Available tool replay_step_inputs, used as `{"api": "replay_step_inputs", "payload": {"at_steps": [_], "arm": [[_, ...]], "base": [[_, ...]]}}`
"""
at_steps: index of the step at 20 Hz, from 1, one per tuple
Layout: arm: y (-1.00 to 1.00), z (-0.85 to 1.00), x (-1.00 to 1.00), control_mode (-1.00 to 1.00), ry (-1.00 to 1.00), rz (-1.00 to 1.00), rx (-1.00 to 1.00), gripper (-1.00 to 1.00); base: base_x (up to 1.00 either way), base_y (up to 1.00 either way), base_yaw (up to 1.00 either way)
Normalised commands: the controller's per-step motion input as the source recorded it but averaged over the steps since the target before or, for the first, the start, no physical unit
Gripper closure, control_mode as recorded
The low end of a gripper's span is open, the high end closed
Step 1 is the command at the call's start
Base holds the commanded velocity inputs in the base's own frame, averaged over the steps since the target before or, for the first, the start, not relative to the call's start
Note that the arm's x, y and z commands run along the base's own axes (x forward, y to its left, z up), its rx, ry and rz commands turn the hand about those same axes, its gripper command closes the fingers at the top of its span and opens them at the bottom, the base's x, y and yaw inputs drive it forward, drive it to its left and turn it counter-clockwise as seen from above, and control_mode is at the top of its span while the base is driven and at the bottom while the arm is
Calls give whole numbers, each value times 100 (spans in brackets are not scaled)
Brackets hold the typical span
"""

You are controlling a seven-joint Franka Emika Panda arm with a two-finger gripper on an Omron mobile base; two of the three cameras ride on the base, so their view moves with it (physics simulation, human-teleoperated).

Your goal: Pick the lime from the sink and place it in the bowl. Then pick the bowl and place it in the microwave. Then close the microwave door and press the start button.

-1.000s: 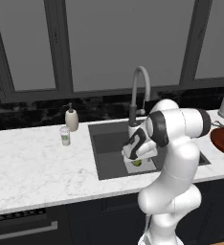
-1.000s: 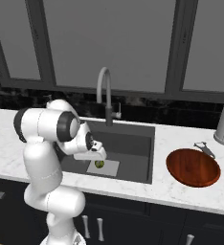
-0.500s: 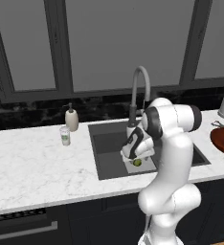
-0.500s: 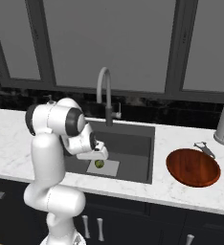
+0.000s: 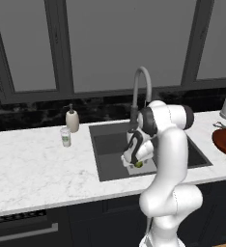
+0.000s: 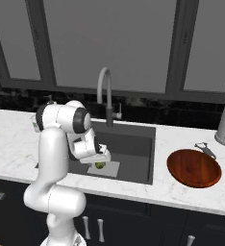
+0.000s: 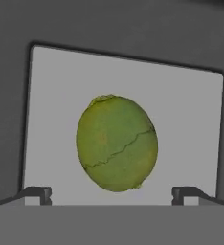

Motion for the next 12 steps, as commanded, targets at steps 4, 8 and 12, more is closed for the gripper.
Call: {"api": "replay_step_inputs", "payload": {"at_steps": [4, 8, 12], "arm": [[0, -45, 40, -100, 0, 9, 0, -100], [0, -30, 46, -100, 0, 7, 0, -100], [0, -17, 21, -100, 0, 4, 0, 100]], "base": [[0, 0, 0], [0, 0, 0], [0, 0, 0]]}}
